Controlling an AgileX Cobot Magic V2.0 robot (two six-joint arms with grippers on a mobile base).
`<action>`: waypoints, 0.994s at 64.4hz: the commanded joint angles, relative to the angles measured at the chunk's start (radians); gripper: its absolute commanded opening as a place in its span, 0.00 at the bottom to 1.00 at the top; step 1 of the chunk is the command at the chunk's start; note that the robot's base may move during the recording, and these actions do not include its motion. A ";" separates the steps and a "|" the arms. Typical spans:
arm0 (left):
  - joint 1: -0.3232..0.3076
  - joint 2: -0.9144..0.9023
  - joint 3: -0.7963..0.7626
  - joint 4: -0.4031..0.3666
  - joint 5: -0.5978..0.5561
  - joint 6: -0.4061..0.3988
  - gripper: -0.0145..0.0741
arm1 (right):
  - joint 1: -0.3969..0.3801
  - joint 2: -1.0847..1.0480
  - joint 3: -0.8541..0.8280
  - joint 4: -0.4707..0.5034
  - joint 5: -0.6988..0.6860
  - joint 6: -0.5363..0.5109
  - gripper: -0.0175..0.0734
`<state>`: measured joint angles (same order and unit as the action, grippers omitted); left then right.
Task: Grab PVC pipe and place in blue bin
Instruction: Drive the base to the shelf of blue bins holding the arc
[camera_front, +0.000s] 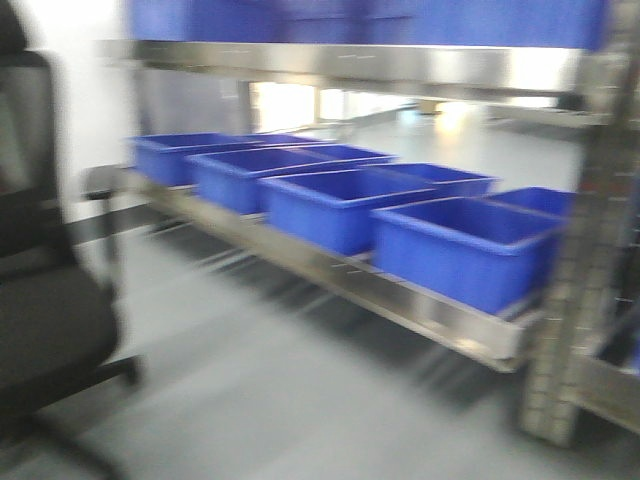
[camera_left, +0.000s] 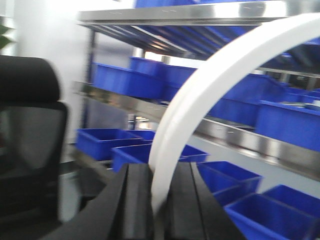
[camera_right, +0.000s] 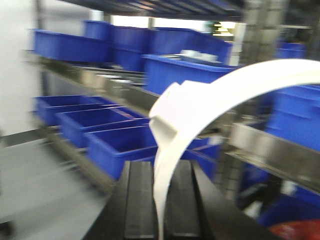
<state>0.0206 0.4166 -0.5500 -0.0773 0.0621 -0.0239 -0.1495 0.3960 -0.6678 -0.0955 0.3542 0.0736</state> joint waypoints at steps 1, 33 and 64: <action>-0.004 -0.004 0.000 -0.003 -0.031 -0.006 0.04 | -0.005 0.000 -0.001 -0.009 -0.026 -0.005 0.01; -0.004 -0.004 0.000 -0.003 -0.031 -0.006 0.04 | -0.005 0.000 -0.001 -0.009 -0.026 -0.005 0.01; -0.004 -0.004 0.000 -0.003 -0.031 -0.006 0.04 | -0.005 0.000 -0.001 -0.009 -0.026 -0.005 0.01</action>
<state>0.0206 0.4166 -0.5500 -0.0773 0.0621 -0.0239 -0.1495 0.3960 -0.6678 -0.0955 0.3542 0.0736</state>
